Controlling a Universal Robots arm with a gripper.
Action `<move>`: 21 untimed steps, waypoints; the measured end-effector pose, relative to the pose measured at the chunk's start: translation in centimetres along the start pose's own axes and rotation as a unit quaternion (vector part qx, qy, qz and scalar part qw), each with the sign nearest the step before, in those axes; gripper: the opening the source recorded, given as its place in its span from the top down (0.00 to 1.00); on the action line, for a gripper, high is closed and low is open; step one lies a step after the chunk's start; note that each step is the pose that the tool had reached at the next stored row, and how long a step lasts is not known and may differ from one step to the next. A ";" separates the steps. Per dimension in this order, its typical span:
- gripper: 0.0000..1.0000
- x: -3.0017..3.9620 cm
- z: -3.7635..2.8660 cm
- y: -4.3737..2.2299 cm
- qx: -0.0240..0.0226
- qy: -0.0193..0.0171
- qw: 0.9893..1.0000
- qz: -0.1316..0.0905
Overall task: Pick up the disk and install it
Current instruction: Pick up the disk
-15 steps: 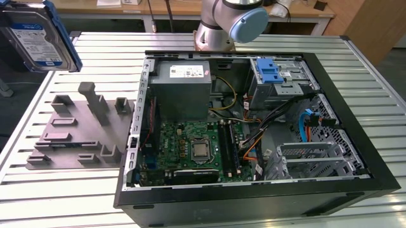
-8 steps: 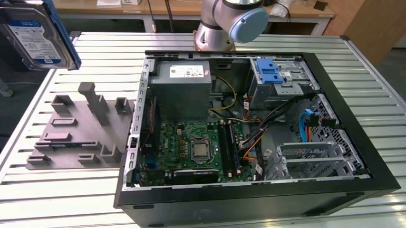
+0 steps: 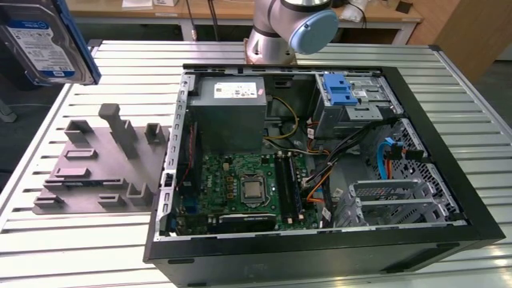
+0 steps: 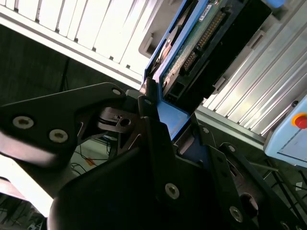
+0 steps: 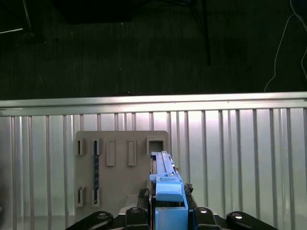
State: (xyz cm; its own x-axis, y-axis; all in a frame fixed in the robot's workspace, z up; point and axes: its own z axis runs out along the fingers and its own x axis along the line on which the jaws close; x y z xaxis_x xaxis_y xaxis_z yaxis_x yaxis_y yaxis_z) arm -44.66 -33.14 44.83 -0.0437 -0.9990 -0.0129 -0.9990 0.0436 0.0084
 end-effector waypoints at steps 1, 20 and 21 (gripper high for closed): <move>0.64 0.00 -0.09 0.00 0.000 0.000 1.000 0.000; 0.64 -0.03 -1.82 0.01 0.000 0.000 1.000 0.000; 0.64 -0.03 -1.91 0.02 0.000 0.000 1.000 0.000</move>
State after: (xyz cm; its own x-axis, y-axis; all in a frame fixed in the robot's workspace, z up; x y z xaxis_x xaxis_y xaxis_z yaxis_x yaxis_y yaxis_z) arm -44.66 -33.13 46.74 -0.0437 -0.9990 -0.0129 -0.9990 0.0436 0.0085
